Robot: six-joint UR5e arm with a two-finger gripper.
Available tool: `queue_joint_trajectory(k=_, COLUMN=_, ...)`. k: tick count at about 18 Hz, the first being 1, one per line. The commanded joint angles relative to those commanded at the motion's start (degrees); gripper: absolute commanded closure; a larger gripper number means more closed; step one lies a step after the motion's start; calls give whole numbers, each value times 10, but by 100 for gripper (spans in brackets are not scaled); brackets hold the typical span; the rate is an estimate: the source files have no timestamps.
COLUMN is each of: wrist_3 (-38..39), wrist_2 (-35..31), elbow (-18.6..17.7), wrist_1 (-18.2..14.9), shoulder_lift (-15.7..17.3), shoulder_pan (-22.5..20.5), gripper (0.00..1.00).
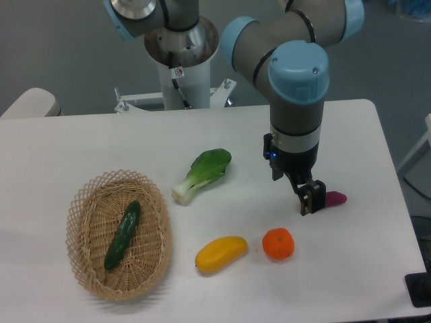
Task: Pick up the cucumber from the basket
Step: 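Move the gripper over the wicker basket above the green cucumber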
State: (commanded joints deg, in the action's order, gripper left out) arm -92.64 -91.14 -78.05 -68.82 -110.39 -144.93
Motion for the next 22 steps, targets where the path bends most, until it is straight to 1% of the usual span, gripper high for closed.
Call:
queue_joint_trajectory(k=5, wrist_3=2, wrist_2=5, elbow=-1, wrist_1=-5, shoulder_lift=4, shoulder_pan=6, gripper=0)
queue_joint_trajectory(k=8, wrist_3=4, wrist_2=10, elbow=-4, wrist_1=-6, shoulder_lift=4, shoulder_pan=24, gripper=0)
queue_joint_trajectory(k=9, wrist_3=29, wrist_2=11, elbow=-11, wrist_1=-6, shoulder_lift=3, shoulder_pan=32, gripper=0)
queue_joint_trajectory(k=11, wrist_3=144, wrist_2=31, elbow=-32, wrist_1=-4, shoulder_lift=3, shoulder_pan=45, gripper=0)
queue_joint_trajectory(k=12, wrist_3=191, wrist_2=41, elbow=-33, wrist_1=-3, shoulder_lift=2, shoulder_pan=54, gripper=0)
queue_joint_trajectory(k=14, wrist_3=240, wrist_2=40, elbow=-39, wrist_1=-9, shoulder_lift=3, shoulder_pan=69, gripper=0)
queue_joint_trajectory(k=16, wrist_3=276, wrist_2=34, elbow=-65, wrist_1=-9, shoulder_lift=10, shoulder_pan=87, gripper=0)
queue_joint_trajectory(k=17, wrist_3=309, wrist_2=35, elbow=-74, wrist_1=-14, shoulder_lift=22, shoulder_pan=92, gripper=0)
queue_joint_trajectory(k=18, wrist_3=361, wrist_2=38, elbow=-86, wrist_1=-15, shoulder_lift=25, shoulder_pan=103, gripper=0)
queue_joint_trajectory(k=19, wrist_3=408, wrist_2=39, elbow=-102, wrist_1=-11, shoulder_lift=31, shoulder_pan=114, gripper=0)
queue_joint_trajectory(k=20, wrist_3=430, wrist_2=40, elbow=-114, wrist_1=-4, shoulder_lift=37, shoulder_pan=121, gripper=0)
queue_joint_trajectory(k=22, wrist_3=439, wrist_2=41, elbow=-132, wrist_1=10, shoulder_lift=37, shoulder_pan=142, gripper=0)
